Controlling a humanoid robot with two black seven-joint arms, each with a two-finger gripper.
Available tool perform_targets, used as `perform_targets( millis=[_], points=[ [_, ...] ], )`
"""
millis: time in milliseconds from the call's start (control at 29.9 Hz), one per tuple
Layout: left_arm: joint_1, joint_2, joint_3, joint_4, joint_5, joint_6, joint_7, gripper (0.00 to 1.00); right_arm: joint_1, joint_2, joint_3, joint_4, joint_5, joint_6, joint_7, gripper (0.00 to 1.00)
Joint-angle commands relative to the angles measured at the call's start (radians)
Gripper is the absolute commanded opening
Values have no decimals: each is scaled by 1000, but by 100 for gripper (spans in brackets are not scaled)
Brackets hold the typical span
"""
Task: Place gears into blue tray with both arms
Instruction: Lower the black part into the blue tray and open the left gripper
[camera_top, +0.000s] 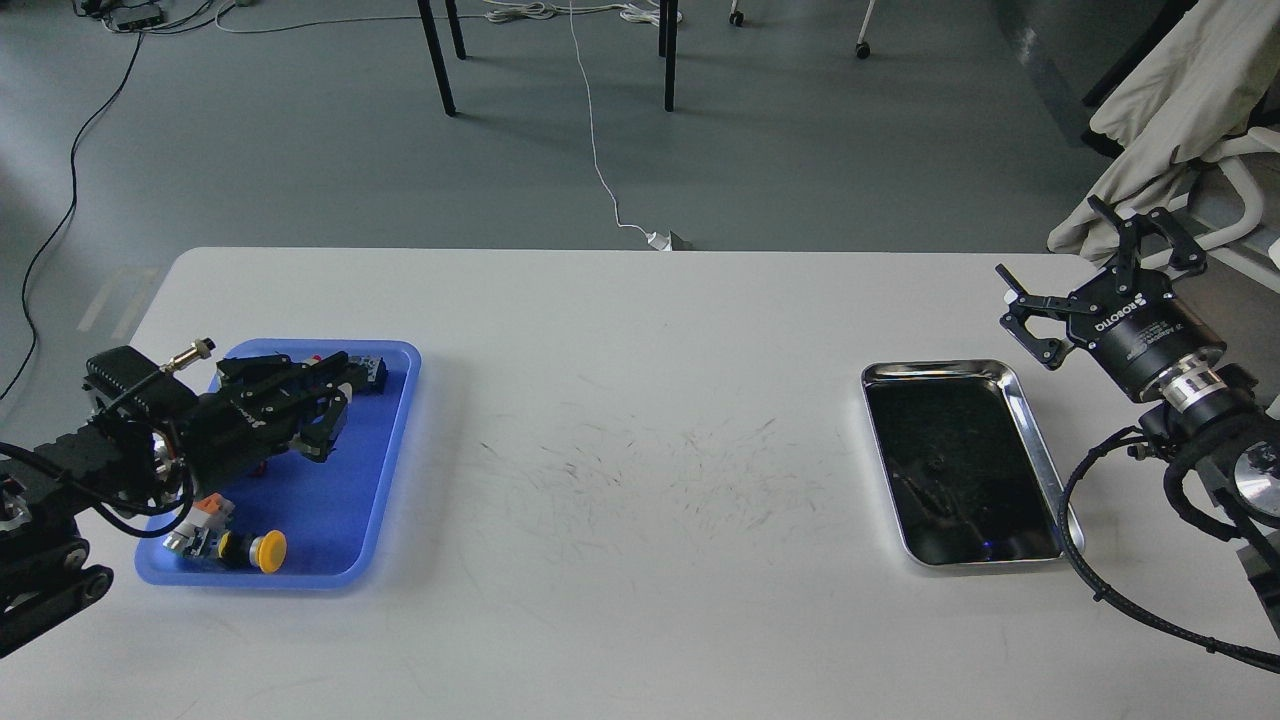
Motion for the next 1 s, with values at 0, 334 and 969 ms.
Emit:
perform_targets(
  millis=[0,334,969],
  points=[
    [35,-12,3,48,-12,41,-19,10,-1,0,1,10,0,0,0,97],
    [57,-131,0,187,-11,44,-23,15,0,-1,1,10,0,0,0,97],
    [16,-162,-6,263,-92,93,-26,95,13,-1,1,7,0,0,0,97]
  ],
)
